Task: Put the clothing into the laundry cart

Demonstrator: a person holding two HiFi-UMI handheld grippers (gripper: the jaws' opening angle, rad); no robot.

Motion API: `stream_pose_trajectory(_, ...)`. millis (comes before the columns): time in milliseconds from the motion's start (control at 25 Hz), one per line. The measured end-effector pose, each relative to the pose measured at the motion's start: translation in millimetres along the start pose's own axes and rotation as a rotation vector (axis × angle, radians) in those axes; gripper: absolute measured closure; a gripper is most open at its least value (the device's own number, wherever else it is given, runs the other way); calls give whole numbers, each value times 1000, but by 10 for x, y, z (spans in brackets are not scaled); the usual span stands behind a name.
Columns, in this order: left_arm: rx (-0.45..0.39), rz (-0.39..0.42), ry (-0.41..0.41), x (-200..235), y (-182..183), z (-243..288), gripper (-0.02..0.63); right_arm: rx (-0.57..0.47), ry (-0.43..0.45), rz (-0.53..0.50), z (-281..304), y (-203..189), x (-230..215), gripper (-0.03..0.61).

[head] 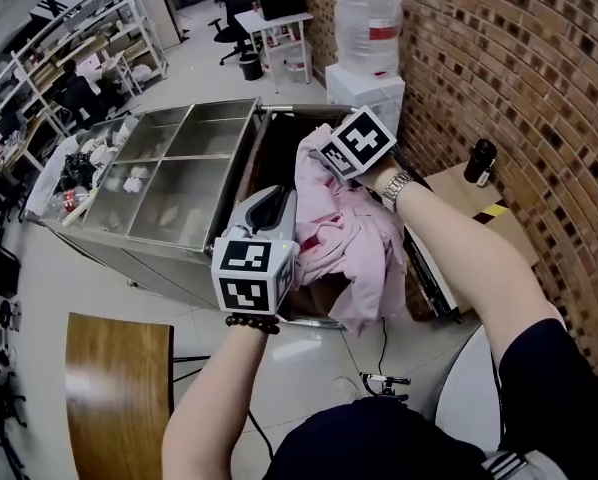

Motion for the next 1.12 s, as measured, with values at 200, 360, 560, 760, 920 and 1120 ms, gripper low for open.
stream_pose_trajectory(200,-14,0,-7,-110,67,-86,555,-22,-33,5,-252,30,31,391)
stream_pose_trajectory(360,-9,1,-20,-202,79,-224,555,-38,-58,0,-487,84,144,391)
stream_pose_trajectory(560,-21,13,-24,-380,164,-457,555,-63,-72,3,-777,99,363,391)
stream_pose_trajectory(760,-13,31,-29,-504,147,-734,556,-103,-79,-1,-1051,135,695,393)
stream_pose_trajectory(920,-8,44,-32,-627,132,-969,555,-137,-80,-4,-1252,142,1007,396)
stream_pose_trajectory(1120,-30,39,-37,-781,145,-1271,557,-168,-95,-3,-1462,129,1371,420)
Point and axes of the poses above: the fingertips, and each gripper's own axes: z forward along the fingers, x to its left, y out of its top, the point moved 9 cm from there along -z, backward along the fingers, and after that the axes turned 13 degrees about -z, right-handed, at the moved point
